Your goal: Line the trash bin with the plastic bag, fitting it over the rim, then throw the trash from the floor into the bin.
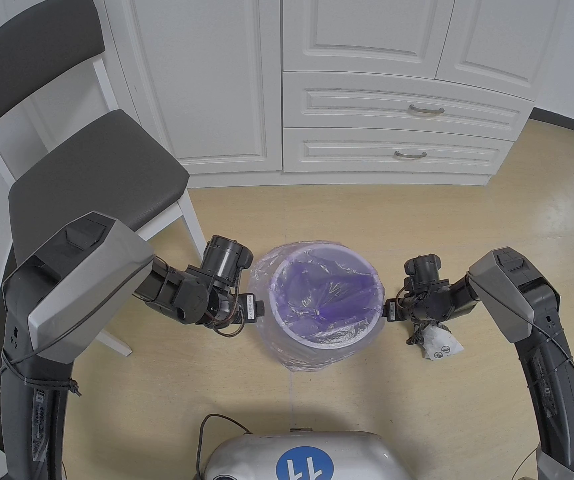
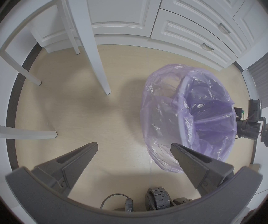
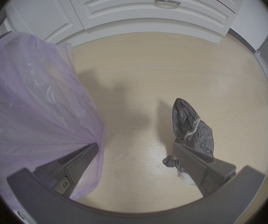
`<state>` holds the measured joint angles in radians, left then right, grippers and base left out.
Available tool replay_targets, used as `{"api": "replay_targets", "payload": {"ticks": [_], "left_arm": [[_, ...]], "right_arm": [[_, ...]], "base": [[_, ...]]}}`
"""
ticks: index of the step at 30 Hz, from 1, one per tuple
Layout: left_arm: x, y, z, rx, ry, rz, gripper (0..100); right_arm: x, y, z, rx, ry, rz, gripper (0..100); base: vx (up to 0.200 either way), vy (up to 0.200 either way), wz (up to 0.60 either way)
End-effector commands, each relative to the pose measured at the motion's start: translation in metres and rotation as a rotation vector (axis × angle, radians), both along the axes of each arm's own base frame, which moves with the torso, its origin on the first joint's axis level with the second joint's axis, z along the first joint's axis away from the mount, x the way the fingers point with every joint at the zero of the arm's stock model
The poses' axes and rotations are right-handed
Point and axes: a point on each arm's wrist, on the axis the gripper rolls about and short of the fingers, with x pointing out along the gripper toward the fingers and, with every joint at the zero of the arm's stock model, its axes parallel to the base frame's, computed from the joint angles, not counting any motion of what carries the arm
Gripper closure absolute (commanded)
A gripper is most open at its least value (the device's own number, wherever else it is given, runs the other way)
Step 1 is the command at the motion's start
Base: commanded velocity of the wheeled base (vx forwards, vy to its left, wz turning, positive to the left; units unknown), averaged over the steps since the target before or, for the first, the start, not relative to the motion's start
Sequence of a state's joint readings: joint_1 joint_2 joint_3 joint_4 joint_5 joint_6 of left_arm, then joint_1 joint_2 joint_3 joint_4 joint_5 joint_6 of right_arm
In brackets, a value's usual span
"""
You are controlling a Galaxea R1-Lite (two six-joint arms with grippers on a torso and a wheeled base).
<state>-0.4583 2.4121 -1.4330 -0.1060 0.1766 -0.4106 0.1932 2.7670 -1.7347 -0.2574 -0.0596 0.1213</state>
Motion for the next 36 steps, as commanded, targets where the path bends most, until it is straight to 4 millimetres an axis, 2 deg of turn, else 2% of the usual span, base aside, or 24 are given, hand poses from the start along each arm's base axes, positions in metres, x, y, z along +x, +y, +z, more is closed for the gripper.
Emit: {"api": "replay_targets", "payload": {"ticks": [1,6,9,13,17,22,23,36], "left_arm": [[-0.005,-0.002,0.007,-0.011,-0.003,-0.015,0],[-0.008,-0.002,0.010,-0.011,-0.002,-0.019,0],[-0.018,-0.001,0.015,-0.007,0.005,-0.027,0],[-0.027,-0.001,0.027,-0.012,-0.005,-0.036,0],[-0.036,-0.002,0.038,-0.017,-0.017,-0.050,0],[-0.047,-0.003,0.050,-0.024,-0.029,-0.061,0],[-0.052,-0.003,0.053,-0.024,-0.029,-0.069,0],[-0.067,-0.003,0.062,-0.027,-0.042,-0.082,0]], "right_arm": [[-0.001,-0.001,-0.002,0.001,0.006,-0.002,0],[-0.010,-0.003,0.009,0.010,0.025,0.016,0],[-0.029,-0.010,0.025,0.027,0.065,0.081,0],[-0.043,-0.020,0.037,-0.016,0.066,0.118,0],[-0.047,-0.025,0.042,-0.018,0.027,0.114,0],[-0.050,-0.027,0.055,-0.013,0.000,0.110,0],[-0.053,-0.027,0.063,-0.012,-0.009,0.110,0],[-0.065,-0.041,0.094,-0.032,-0.041,0.106,0]], "base": [[0.000,0.000,0.00],[0.000,0.000,0.00],[0.000,0.000,0.00],[0.000,0.000,0.00],[0.000,0.000,0.00],[0.000,0.000,0.00],[0.000,0.000,0.00],[0.000,0.000,0.00]]}}
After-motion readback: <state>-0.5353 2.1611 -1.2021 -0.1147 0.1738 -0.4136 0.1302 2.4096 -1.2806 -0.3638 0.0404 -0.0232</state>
